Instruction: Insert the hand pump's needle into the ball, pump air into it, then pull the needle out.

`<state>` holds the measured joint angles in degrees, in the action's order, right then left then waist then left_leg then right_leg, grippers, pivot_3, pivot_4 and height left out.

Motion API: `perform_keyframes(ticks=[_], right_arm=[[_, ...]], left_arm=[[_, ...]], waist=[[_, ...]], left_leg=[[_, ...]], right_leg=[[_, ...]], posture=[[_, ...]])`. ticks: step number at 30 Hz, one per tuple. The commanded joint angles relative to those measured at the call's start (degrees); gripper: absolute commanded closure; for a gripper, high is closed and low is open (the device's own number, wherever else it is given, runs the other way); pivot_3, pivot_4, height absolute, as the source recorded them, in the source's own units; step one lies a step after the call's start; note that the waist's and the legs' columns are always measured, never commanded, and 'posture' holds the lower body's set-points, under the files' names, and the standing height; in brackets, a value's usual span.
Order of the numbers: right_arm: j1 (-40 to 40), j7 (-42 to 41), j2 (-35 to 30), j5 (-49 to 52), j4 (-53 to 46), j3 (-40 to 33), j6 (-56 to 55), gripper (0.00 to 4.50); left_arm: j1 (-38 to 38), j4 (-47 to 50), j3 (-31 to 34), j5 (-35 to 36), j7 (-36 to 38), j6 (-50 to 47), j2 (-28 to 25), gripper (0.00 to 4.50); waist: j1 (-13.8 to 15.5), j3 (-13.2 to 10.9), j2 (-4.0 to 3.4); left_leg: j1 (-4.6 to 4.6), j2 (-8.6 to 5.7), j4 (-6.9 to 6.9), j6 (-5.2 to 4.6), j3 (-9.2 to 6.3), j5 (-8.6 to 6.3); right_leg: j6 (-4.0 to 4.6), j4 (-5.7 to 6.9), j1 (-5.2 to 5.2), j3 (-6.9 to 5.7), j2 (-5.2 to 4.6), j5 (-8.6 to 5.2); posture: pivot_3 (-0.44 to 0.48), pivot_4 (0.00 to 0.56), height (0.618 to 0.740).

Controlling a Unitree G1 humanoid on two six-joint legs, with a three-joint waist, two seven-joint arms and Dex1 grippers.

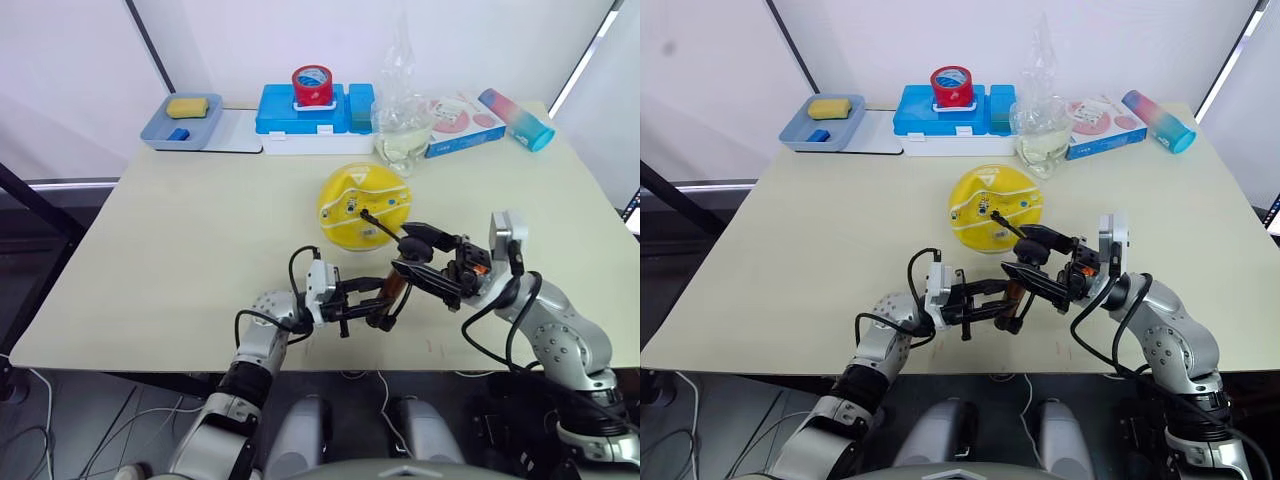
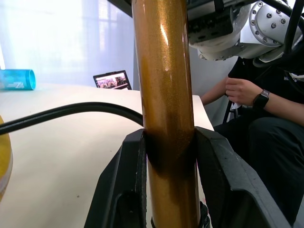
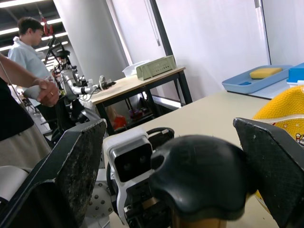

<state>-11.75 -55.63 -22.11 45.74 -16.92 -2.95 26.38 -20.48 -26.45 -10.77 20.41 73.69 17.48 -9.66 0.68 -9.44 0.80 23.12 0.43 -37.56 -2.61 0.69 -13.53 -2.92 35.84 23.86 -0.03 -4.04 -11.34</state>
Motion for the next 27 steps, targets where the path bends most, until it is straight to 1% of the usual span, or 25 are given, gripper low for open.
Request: perform_keyframes(ticks=[1, 9, 22, 26, 27], right_arm=[[-0.81, -0.37, 0.16, -0.12, -0.89, -0.01, -1.34, 0.0], [-0.42, -0.73, -0.79, -3.21, -0.29, 0.98, -1.89, 0.0], [-1.6, -0.09, 0.74, -1.83, -0.48, 0.23, -1.36, 0.0], [-1.49, -0.33, 0.54, -2.3, -0.27, 0.48, -1.53, 1.14], [-1.39, -0.35, 0.52, -2.42, -0.23, 0.49, -1.62, 1.78]], left_arm=[[-0.44, 2.23, 0.82, 1.11, 0.18, -0.08, 0.47, 3.48], [-1.17, 1.4, 1.13, 0.76, -0.05, 0.5, 0.62, 3.48], [-1.27, 0.5, 1.63, 0.37, 0.24, 0.19, 0.68, 3.48], [-1.46, 0.15, 1.72, 0.01, 0.31, 0.42, 0.63, 3.48], [-1.46, 0.17, 1.8, -0.01, 0.34, 0.4, 0.69, 3.48]], waist=[[0.0, 0.0, 0.0], [0.0, 0.0, 0.0], [0.0, 0.0, 0.0], [0.0, 0.0, 0.0], [0.0, 0.0, 0.0]], left_leg=[[0.0, 0.0, 0.0, 0.0, 0.0, 0.0], [0.0, 0.0, 0.0, 0.0, 0.0, 0.0], [0.0, 0.0, 0.0, 0.0, -0.01, 0.0], [0.0, 0.0, 0.0, 0.0, 0.0, 0.0], [0.0, 0.0, 0.0, 0.0, 0.0, 0.0]], right_leg=[[0.0, 0.0, 0.0, 0.0, 0.0, 0.0], [0.0, 0.0, 0.0, 0.0, 0.0, 0.0], [0.01, 0.0, 0.0, -0.01, 0.0, 0.0], [0.01, 0.0, 0.0, -0.01, 0.0, 0.0], [0.01, 0.0, 0.0, -0.01, 0.0, 0.0]], posture=[[0.0, 0.15, 0.739], [0.0, 0.15, 0.739], [0.0, 0.15, 0.739], [0.0, 0.15, 0.739], [0.0, 0.15, 0.739]])
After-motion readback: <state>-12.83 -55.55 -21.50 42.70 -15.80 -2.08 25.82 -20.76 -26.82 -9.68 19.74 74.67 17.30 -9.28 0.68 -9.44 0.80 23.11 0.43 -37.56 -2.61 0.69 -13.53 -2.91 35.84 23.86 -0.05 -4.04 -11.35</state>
